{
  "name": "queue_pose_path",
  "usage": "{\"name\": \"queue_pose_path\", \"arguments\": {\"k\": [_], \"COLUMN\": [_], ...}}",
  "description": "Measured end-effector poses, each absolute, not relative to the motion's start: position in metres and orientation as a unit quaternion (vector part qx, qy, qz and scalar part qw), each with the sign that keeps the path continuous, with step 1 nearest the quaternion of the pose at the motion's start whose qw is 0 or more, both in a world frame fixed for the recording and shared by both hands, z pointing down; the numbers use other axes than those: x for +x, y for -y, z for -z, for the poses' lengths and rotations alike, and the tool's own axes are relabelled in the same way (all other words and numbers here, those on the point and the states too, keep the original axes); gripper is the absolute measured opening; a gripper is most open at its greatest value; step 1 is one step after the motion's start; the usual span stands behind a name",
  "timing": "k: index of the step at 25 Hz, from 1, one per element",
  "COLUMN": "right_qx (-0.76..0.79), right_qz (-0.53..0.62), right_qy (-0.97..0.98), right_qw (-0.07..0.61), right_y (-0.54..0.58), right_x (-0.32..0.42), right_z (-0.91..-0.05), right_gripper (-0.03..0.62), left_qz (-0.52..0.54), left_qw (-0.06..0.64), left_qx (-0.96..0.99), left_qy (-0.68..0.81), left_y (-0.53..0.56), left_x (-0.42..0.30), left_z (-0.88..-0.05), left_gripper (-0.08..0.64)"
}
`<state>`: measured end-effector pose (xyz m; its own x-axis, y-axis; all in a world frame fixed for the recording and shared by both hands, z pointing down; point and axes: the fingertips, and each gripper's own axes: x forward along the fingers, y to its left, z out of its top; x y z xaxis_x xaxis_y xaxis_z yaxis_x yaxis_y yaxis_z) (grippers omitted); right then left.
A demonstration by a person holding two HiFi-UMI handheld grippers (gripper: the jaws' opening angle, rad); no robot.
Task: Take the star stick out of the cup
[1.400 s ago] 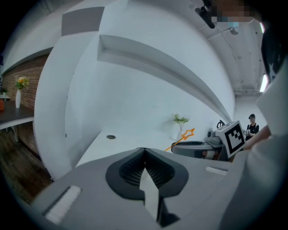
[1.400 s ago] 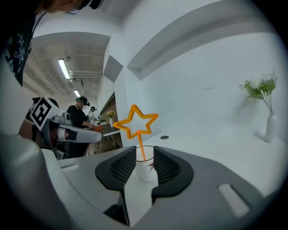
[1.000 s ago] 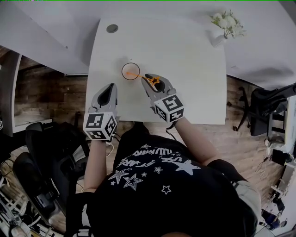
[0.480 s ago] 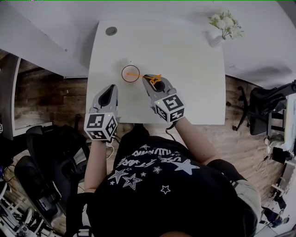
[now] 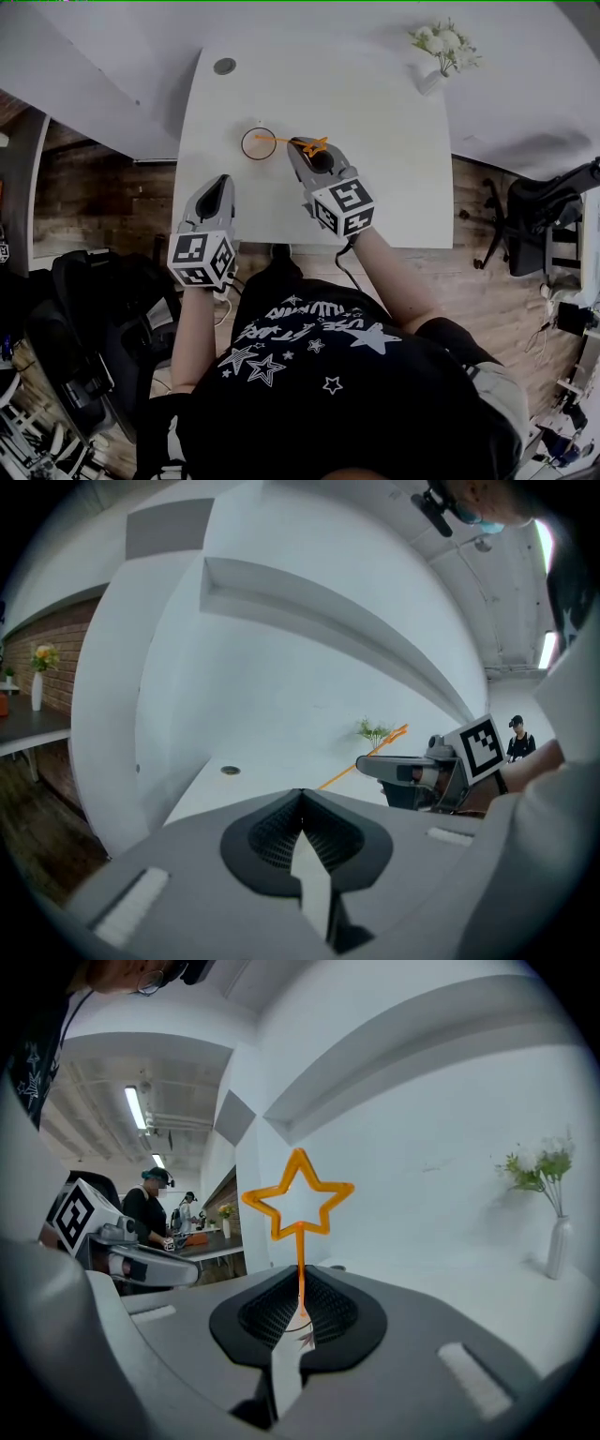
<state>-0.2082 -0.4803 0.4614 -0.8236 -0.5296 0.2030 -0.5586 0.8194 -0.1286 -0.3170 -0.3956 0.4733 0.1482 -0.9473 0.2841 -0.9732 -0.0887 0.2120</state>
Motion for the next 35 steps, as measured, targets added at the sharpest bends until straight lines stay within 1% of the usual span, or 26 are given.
{"name": "queue_pose_path", "arguments": {"k": [10, 21, 28, 35], "right_qx": [0.281, 0.274, 0.288, 0.299], "right_qz": [-0.068, -0.059, -0.073, -0.082], "right_qy": [0.957, 0.96, 0.955, 0.95], "right_qw": [0.034, 0.012, 0.012, 0.027], "right_y": [0.451, 0.396, 0.355, 0.323], "right_x": [-0.175, -0.126, -0.087, -0.044], "right_z": [-0.416, -0.392, -0.391, -0.403], "right_gripper": [0.034, 0.034, 0.034, 0.034], "left_qz": [-0.026, -0.026, -0.031, -0.035], "left_qw": [0.141, 0.117, 0.116, 0.12], "left_qx": [0.735, 0.736, 0.74, 0.748], "left_qy": [0.662, 0.666, 0.662, 0.652], "left_y": [0.363, 0.313, 0.267, 0.238], "left_x": [-0.287, -0.245, -0.213, -0.175], "left_z": [-0.442, -0.419, -0.415, -0.42], "left_gripper": [0.003, 0.003, 0.003, 0.003]}}
